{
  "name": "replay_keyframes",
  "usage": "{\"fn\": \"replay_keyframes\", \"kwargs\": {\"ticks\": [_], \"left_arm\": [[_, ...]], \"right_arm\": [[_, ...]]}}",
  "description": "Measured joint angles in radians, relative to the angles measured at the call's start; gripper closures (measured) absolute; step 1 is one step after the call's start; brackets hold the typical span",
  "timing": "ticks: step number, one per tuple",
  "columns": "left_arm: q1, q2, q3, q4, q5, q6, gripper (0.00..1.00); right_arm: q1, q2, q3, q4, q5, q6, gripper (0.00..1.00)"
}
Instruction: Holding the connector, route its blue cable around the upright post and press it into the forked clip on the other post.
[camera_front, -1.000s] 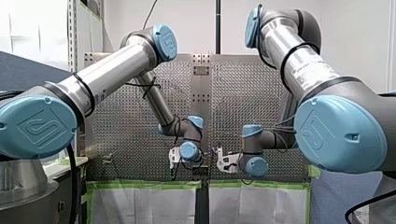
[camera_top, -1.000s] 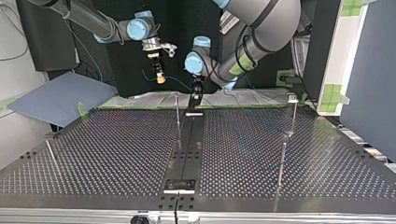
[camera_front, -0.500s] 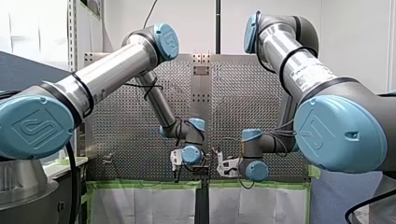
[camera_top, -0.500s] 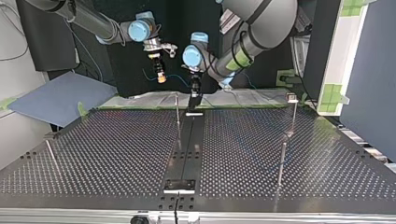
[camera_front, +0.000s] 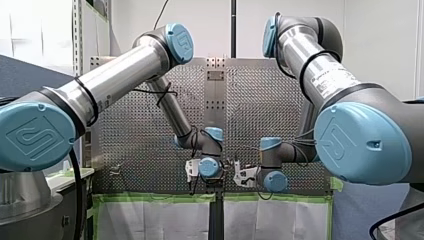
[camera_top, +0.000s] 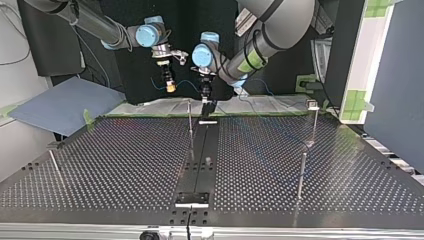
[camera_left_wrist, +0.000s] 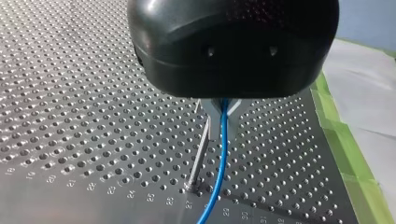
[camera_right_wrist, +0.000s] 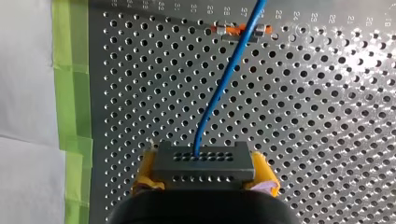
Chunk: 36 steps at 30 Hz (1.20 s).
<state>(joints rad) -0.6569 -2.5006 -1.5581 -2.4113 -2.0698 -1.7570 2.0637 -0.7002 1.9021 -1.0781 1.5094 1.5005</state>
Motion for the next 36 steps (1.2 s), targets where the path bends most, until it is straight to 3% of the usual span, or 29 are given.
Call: {"fn": "replay_keyframes", "kwargs": {"ticks": [17,23,36], "left_arm": [[-0.010,0.000,-0.003,0.013,0.011,0.041,1.00],[-0.010,0.000,-0.030,0.052,0.024,0.061,1.00],[0.011,0.000,-0.026,0.080,0.068,0.041,1.00]], "right_arm": [[-0.026,0.000,-0.001,-0.001,0.007,0.000,1.00],[-0.035,0.001,-0.001,-0.011,0.015,-0.005,1.00],[-0.045,0.001,-0.055,0.026,0.014,-0.009,1.00]]}}
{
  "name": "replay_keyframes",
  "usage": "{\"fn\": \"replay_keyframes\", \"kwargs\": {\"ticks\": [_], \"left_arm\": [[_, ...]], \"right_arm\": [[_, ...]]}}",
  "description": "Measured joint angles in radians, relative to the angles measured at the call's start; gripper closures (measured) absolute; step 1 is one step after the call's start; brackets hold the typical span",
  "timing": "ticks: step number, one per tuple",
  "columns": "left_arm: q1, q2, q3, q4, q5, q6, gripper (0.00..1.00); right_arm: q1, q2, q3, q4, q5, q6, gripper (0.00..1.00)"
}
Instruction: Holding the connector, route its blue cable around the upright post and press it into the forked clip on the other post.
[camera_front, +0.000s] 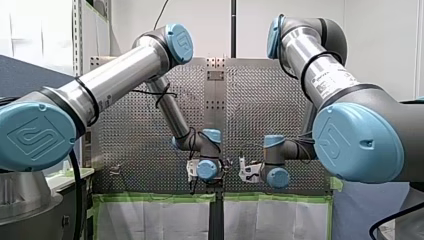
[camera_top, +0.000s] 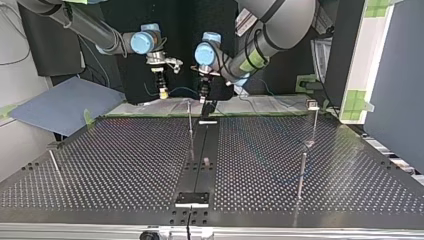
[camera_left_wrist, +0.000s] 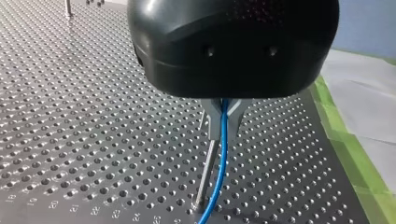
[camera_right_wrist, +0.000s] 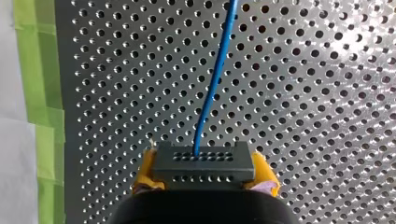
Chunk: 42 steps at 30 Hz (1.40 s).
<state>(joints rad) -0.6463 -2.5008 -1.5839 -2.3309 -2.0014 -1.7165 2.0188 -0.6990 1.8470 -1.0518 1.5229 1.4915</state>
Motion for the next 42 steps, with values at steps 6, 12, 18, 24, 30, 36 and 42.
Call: {"fn": "replay_keyframes", "kwargs": {"ticks": [6,12,18,24,30,36,42], "left_arm": [[0.016,0.000,0.018,-0.007,0.020,-0.015,1.00],[0.037,0.000,0.025,-0.020,0.032,-0.035,1.00],[0.051,-0.024,0.047,-0.049,0.033,-0.049,1.00],[0.052,-0.066,0.066,-0.068,0.030,-0.063,1.00],[0.061,-0.073,0.078,-0.061,0.036,-0.067,1.00],[0.074,-0.073,0.082,-0.059,0.036,-0.064,1.00],[0.083,-0.074,0.088,-0.056,0.036,-0.054,1.00]], "right_arm": [[-0.012,0.001,-0.022,0.018,-0.002,0.000,1.00],[-0.025,0.002,-0.046,0.051,-0.001,0.000,1.00],[-0.038,0.004,-0.064,0.080,-0.001,-0.002,1.00],[-0.047,0.004,-0.071,0.102,-0.001,-0.016,1.00],[-0.053,0.004,-0.073,0.108,-0.002,-0.021,1.00],[-0.074,0.004,-0.095,0.135,-0.005,-0.030,1.00],[-0.081,0.005,-0.128,0.188,-0.003,-0.039,1.00]]}}
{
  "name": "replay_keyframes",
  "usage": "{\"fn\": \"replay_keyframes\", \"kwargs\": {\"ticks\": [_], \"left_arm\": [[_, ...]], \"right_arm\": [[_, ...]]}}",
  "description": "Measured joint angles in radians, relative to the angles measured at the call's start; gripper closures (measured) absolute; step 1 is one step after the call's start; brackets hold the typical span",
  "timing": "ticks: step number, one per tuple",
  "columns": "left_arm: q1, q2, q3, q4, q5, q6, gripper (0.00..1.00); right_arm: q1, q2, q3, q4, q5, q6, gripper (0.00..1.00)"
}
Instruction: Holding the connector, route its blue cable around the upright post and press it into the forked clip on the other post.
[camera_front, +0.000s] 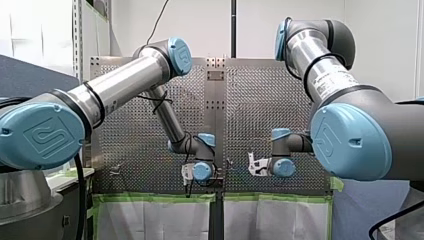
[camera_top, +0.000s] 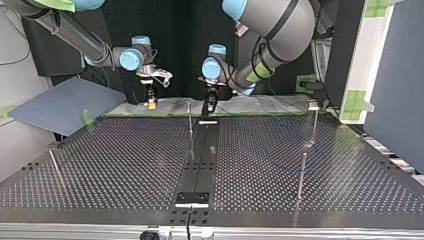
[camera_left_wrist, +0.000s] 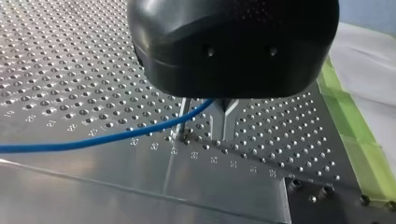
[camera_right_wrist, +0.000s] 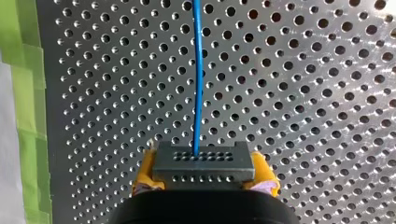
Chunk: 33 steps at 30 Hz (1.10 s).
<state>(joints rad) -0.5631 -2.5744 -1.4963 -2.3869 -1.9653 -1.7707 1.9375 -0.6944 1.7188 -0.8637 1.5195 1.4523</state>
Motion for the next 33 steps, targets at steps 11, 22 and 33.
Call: {"fn": "replay_keyframes", "kwargs": {"ticks": [11,22,33], "left_arm": [[0.014,0.000,0.001,-0.005,0.022,0.012,1.00],[-0.025,0.001,0.001,-0.043,0.017,0.051,1.00],[-0.066,0.010,-0.005,-0.079,0.006,0.065,1.00]], "right_arm": [[-0.013,0.000,-0.027,0.035,0.003,0.001,1.00],[-0.033,0.000,-0.027,0.057,0.005,-0.002,1.00],[-0.034,-0.001,-0.028,0.094,0.022,-0.029,1.00]]}}
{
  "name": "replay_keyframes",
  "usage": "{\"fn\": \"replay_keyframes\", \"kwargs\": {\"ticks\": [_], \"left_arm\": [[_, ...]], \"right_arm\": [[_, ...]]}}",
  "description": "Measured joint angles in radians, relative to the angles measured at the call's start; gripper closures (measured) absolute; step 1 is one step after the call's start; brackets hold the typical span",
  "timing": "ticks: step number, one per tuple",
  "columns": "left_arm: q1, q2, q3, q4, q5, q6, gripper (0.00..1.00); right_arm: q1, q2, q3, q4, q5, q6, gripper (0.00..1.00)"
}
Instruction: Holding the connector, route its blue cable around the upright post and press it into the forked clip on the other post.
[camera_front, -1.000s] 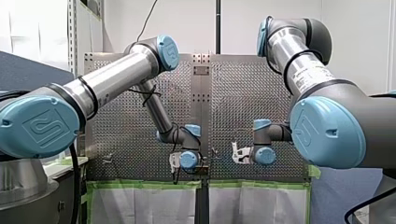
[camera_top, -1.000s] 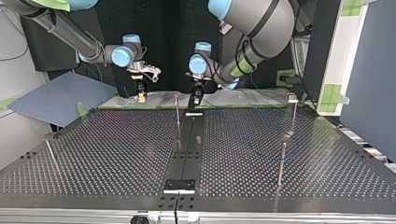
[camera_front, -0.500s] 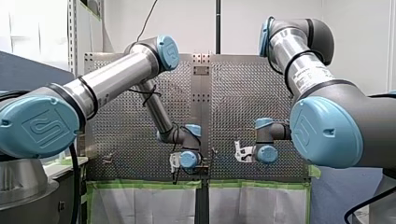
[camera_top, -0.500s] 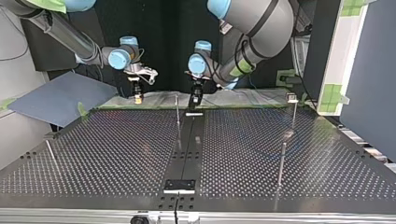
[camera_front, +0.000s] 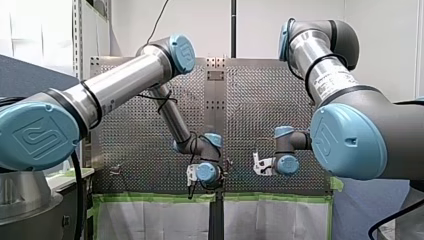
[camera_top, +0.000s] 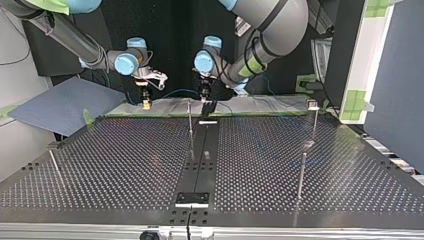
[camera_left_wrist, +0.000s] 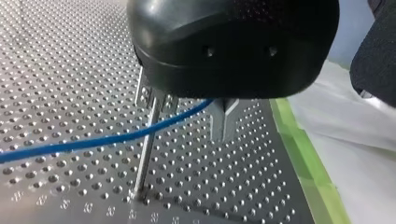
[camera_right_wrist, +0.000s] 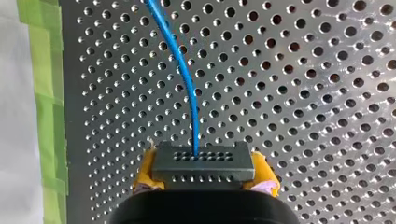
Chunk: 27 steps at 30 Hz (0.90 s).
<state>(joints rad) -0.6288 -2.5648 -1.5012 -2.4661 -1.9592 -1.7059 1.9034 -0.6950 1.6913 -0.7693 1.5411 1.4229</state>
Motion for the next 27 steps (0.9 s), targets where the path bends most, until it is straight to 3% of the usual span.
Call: {"fn": "replay_keyframes", "kwargs": {"ticks": [4,10,17,27], "left_arm": [[-0.005,0.026,-0.001,-0.011,-0.003,-0.001,1.00],[0.001,0.061,-0.002,-0.018,0.003,-0.003,1.00],[0.008,0.064,-0.002,-0.017,0.010,-0.006,1.00],[0.040,0.063,-0.002,0.013,0.069,-0.017,1.00]], "right_arm": [[0.000,-0.002,0.000,0.006,0.016,-0.012,1.00],[-0.002,-0.003,-0.002,0.006,0.017,-0.015,1.00],[0.000,-0.004,-0.010,0.008,0.016,-0.013,1.00],[0.002,-0.004,-0.019,0.001,0.006,0.003,1.00]]}}
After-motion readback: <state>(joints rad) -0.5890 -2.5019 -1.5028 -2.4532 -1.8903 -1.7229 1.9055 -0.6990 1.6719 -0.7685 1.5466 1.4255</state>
